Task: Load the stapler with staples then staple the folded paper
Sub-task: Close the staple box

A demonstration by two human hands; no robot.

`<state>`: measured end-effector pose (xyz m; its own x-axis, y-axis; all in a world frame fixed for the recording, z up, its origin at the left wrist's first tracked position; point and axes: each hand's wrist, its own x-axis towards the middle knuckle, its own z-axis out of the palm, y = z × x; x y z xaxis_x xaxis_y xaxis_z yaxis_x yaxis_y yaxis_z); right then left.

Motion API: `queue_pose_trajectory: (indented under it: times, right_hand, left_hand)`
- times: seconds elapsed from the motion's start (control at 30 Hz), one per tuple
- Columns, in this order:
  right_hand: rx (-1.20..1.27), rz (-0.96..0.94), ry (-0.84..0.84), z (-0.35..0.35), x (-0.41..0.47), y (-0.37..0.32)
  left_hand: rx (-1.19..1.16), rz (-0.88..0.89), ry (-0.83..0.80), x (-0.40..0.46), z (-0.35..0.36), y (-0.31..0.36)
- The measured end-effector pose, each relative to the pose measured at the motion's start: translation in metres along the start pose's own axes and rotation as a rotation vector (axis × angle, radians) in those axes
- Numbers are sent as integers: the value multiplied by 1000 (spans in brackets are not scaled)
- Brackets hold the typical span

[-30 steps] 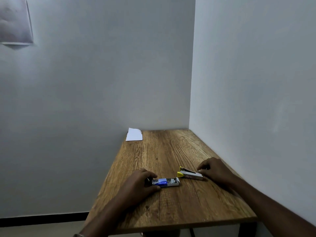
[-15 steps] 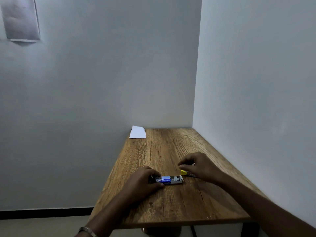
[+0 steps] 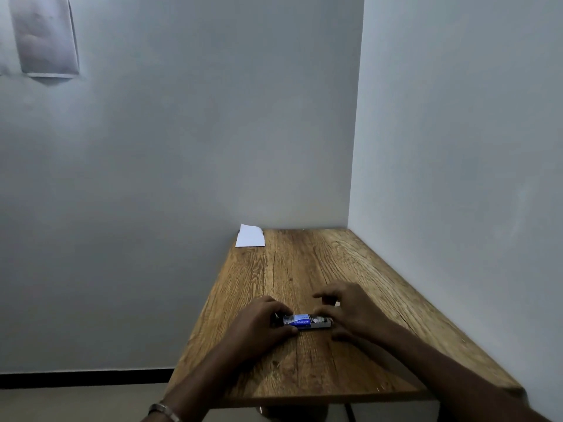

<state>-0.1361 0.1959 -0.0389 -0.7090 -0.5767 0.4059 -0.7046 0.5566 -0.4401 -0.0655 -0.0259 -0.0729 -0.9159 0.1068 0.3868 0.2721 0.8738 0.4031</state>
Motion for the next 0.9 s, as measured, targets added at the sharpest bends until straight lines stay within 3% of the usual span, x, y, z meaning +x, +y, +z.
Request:
queue_pose_trajectory:
  times: [0.17, 0.4, 0.9]
  right_hand:
    - [103, 52, 222, -14, -9, 9]
    - [92, 135, 16, -1, -35, 25]
    - [131, 100, 0, 9, -23, 24]
  left_hand:
    - [-25, -8, 0, 0, 0, 0]
    - [-160, -44, 3, -3, -3, -2]
    - [-182, -51, 16, -3, -5, -1]
